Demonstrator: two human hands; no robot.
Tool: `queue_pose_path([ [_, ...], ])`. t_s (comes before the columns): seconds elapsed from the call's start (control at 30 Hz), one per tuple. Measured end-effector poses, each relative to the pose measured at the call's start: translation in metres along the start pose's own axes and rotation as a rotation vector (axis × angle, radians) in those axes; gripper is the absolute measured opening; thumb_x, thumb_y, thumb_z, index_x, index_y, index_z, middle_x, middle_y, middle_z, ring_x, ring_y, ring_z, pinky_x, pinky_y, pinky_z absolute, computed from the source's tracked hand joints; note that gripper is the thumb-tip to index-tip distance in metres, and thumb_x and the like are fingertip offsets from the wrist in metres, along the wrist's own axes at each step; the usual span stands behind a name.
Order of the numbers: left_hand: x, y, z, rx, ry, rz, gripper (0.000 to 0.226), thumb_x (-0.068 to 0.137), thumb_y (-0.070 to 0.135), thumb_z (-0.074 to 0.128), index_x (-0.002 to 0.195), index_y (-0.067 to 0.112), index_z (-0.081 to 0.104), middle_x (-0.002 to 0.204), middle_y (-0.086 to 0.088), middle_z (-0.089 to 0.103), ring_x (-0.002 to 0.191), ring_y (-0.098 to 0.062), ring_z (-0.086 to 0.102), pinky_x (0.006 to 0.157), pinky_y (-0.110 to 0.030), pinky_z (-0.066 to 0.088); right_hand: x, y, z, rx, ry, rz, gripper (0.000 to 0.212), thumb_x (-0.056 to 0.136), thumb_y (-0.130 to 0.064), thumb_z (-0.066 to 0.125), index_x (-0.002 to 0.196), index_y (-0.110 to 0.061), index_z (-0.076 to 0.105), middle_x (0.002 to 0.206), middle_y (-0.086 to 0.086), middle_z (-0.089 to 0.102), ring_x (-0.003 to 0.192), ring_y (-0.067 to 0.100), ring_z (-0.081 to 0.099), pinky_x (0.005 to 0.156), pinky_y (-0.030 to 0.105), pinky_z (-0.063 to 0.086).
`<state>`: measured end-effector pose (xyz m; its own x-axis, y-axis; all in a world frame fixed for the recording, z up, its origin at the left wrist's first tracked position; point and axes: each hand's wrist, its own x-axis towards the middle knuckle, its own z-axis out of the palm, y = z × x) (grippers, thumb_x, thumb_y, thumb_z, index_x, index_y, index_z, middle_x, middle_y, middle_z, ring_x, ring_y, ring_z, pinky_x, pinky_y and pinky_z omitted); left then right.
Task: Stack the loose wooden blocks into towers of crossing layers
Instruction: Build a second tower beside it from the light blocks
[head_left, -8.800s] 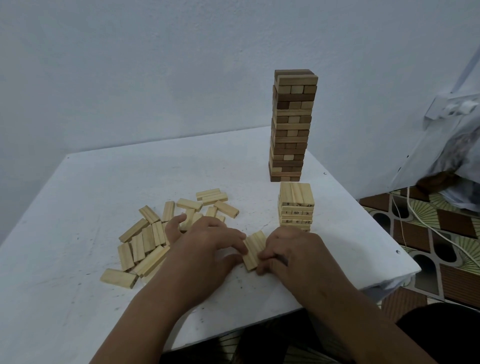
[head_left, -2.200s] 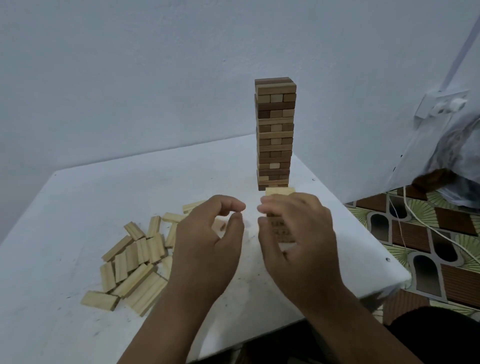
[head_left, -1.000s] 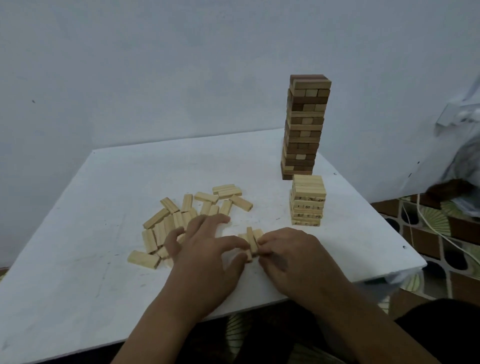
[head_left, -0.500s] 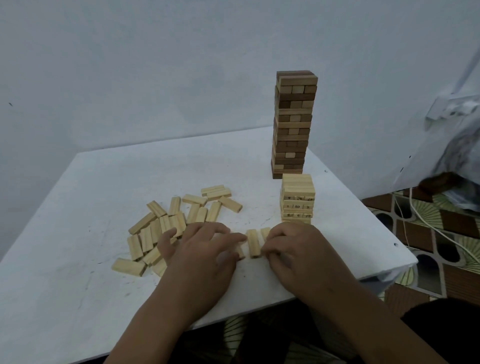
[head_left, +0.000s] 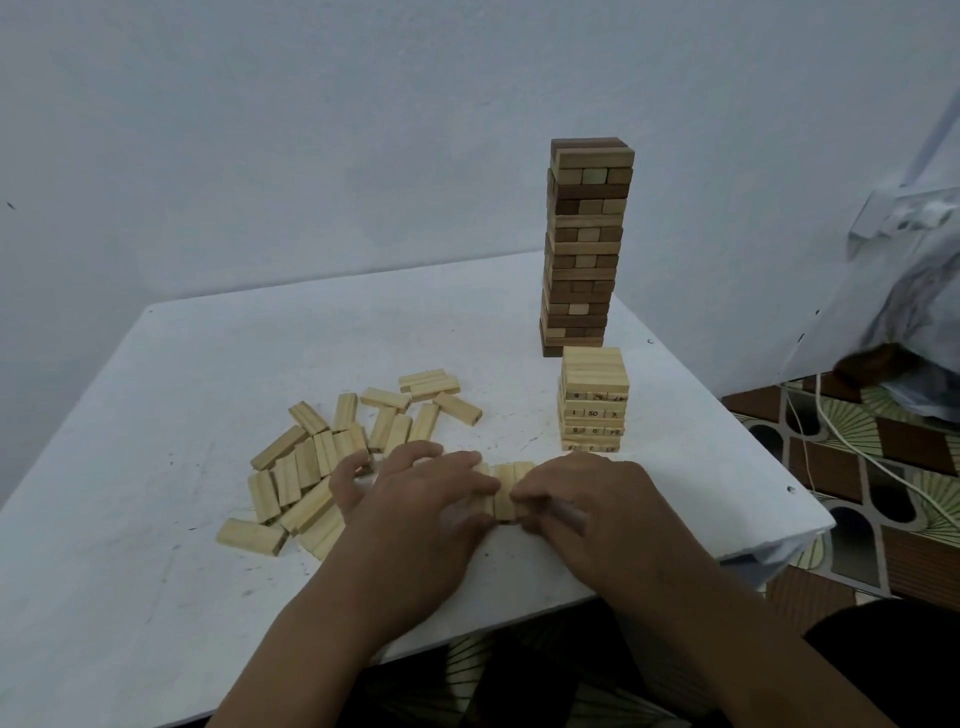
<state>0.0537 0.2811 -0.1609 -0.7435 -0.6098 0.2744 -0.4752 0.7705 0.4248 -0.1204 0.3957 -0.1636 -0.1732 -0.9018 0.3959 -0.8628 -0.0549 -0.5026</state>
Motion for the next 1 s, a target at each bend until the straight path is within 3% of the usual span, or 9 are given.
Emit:
queue_pose_path([
  [0.1,0.001,0.001,-0.007,-0.045,-0.054,-0.050,0.051,0.084,0.046,0.068,0.131,0.052,0.048,0.116,0.046,0.040,0.135,0.008,0.025,0.110,-0.021,-0.008,0.001,0.003,-0.010,0.096,-0.032,0.048,0.033,0.078,-0.028,0.077,0.111,-0.029,0.071,0.112,-0.019,0.067,0.104,-0.008,0.056,0.091,0.005,0.037],
  [0.17,0.003,0.002,-0.011,-0.027,-0.095,-0.069,0.068,0.082,0.049,0.069,0.140,0.053,0.034,0.121,0.042,0.042,0.135,0.011,0.020,0.099,-0.007,-0.018,0.003,0.004,-0.016,0.117,-0.072,0.105,0.047,0.078,-0.037,0.079,0.122,-0.036,0.064,0.122,-0.027,0.057,0.107,-0.009,0.054,0.092,0.000,0.032],
  [0.23,0.005,0.001,-0.013,-0.013,-0.111,-0.059,0.079,0.080,0.050,0.071,0.144,0.054,0.025,0.126,0.039,0.046,0.133,0.012,0.021,0.094,-0.001,-0.016,0.008,0.005,-0.016,0.083,-0.141,0.151,0.058,0.078,-0.043,0.078,0.130,-0.042,0.055,0.121,-0.034,0.048,0.104,-0.014,0.049,0.086,-0.003,0.030],
  [0.43,0.012,0.003,-0.009,-0.034,-0.096,-0.065,0.092,0.075,0.049,0.077,0.142,0.057,0.014,0.119,0.036,0.057,0.127,0.011,0.031,0.100,-0.033,0.014,0.020,0.006,-0.008,0.093,-0.245,0.180,0.068,0.074,-0.047,0.080,0.133,-0.046,0.045,0.122,-0.023,0.058,0.106,-0.007,0.051,0.087,0.013,0.040],
  [0.57,0.013,0.003,-0.012,-0.095,-0.088,-0.066,0.090,0.073,0.049,0.079,0.140,0.058,0.019,0.113,0.037,0.060,0.123,0.017,0.035,0.102,-0.031,0.017,0.020,0.009,-0.009,0.134,-0.247,0.148,0.059,0.075,-0.045,0.078,0.125,-0.046,0.048,0.116,-0.024,0.060,0.108,-0.008,0.053,0.090,0.019,0.047],
  [0.7,0.013,0.005,-0.014,-0.182,-0.084,-0.045,0.083,0.073,0.047,0.079,0.135,0.059,0.026,0.113,0.036,0.061,0.118,0.022,0.036,0.104,-0.033,0.022,0.020,0.009,-0.015,0.152,-0.216,0.108,0.054,0.072,-0.043,0.081,0.115,-0.049,0.049,0.106,-0.029,0.060,0.104,-0.007,0.054,0.078,0.008,0.041],
  [0.87,0.020,0.013,-0.022,-0.305,-0.076,0.012,0.081,0.073,0.044,0.082,0.137,0.050,0.033,0.120,0.031,0.061,0.117,0.005,0.054,0.104,-0.050,0.040,0.024,0.006,-0.039,0.175,-0.140,0.087,0.058,0.065,-0.046,0.087,0.110,-0.049,0.050,0.104,-0.030,0.063,0.101,-0.008,0.058,0.079,0.005,0.045],
  [0.93,0.028,0.018,-0.025,-0.306,-0.047,0.051,0.082,0.073,0.044,0.082,0.137,0.049,0.032,0.121,0.033,0.059,0.117,0.005,0.054,0.102,-0.048,0.043,0.027,0.006,-0.052,0.227,-0.110,0.100,0.060,0.063,-0.042,0.089,0.110,-0.047,0.052,0.107,-0.028,0.066,0.101,-0.010,0.061,0.082,0.005,0.047],
  [1.0,0.037,0.025,-0.024,-0.309,-0.025,0.085,0.079,0.074,0.048,0.079,0.137,0.049,0.031,0.122,0.034,0.058,0.117,0.005,0.053,0.100,-0.035,0.046,0.031,0.007,-0.064,0.227,-0.071,0.105,0.060,0.061,-0.041,0.090,0.108,-0.046,0.053,0.106,-0.029,0.065,0.100,-0.013,0.061,0.079,0.002,0.045],
])
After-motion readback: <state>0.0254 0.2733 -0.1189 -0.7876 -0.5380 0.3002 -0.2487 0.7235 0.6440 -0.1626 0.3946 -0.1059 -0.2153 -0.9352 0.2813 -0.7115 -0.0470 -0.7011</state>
